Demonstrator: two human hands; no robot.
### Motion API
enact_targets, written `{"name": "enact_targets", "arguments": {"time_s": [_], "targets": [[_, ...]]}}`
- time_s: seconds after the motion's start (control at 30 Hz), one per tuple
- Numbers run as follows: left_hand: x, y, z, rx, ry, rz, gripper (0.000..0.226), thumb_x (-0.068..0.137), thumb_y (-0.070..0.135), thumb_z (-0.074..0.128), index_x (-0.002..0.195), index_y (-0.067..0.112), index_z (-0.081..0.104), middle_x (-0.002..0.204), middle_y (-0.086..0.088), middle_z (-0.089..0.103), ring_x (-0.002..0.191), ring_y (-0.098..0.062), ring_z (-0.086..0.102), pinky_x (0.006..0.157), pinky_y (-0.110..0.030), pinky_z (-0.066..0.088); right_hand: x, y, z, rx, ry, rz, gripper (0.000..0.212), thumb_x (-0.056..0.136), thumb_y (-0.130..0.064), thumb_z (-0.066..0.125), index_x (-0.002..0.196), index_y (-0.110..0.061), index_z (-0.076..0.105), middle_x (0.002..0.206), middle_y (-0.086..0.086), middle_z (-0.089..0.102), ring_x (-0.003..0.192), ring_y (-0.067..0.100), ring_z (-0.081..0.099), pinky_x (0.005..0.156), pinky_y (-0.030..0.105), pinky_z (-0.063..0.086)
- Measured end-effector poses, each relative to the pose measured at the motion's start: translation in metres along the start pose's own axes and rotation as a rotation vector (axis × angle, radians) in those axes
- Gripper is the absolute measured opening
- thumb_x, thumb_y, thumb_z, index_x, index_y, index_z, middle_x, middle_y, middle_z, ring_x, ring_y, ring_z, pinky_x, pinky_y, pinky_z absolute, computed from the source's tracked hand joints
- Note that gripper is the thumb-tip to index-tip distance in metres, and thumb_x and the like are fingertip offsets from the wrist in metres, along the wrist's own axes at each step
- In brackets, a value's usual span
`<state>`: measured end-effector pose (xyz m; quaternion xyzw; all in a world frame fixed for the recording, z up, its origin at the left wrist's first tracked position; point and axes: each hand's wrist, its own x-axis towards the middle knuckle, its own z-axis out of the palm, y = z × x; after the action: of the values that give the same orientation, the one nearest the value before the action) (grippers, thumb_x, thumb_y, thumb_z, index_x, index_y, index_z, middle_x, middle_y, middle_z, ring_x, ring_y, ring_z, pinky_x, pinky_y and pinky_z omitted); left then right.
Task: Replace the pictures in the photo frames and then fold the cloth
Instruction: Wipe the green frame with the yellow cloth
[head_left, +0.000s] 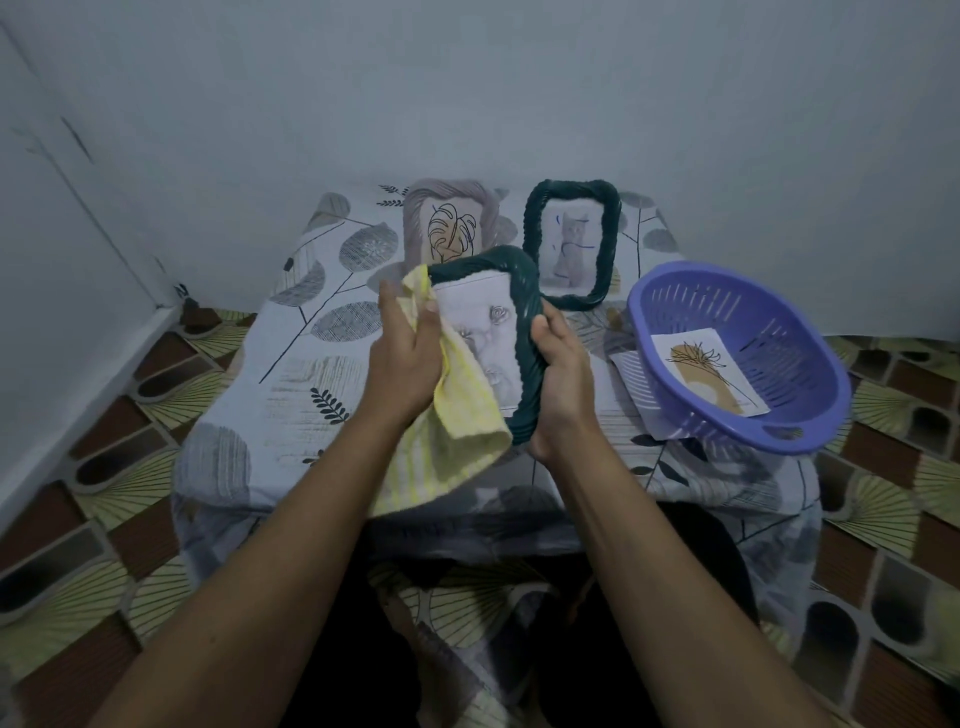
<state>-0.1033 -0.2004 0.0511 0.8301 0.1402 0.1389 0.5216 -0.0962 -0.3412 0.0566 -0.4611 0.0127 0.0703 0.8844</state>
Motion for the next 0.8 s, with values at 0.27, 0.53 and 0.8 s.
{"name": "enact_targets", "arguments": {"time_s": [0.27,0.53,0.8], "targets": [[-0.032,-0.021,0.019,-0.156,-0.010,0.011,0.041,0.099,0.056,0.044,0.104,0.017,0.053,0.092,-0.004,0.065,0.086,-0.016,0.064,0.079,-0.041,0.049,0.021,0.003,-0.009,0.035,0.192,-0.105,0.040,0.103,-0.021,0.047,0.142,-0.014,0.053,0.135,0.010,0.063,0.126,0.030,0.059,0.110,0.055,0.043],[-0.022,-0.016,0.017,-0.176,0.140,-0.102,0.056,0.106,0.045,0.031,0.083,0.000,0.055,0.077,-0.005,0.058,0.075,-0.021,0.055,0.072,-0.035,0.041,0.018,0.014,-0.014,0.067,0.210,-0.051,0.041,0.105,-0.022,0.042,0.145,-0.017,0.048,0.137,0.011,0.061,0.126,0.033,0.058,0.109,0.058,0.042],[-0.030,-0.021,0.014,-0.109,0.038,0.030,0.035,0.099,0.048,0.051,0.095,0.014,0.057,0.085,0.001,0.064,0.080,-0.012,0.062,0.071,-0.032,0.047,0.019,0.012,-0.014,-0.100,0.152,-0.082,0.050,0.099,-0.051,0.051,0.137,-0.018,0.056,0.132,0.005,0.066,0.122,0.026,0.062,0.104,0.055,0.048]]}}
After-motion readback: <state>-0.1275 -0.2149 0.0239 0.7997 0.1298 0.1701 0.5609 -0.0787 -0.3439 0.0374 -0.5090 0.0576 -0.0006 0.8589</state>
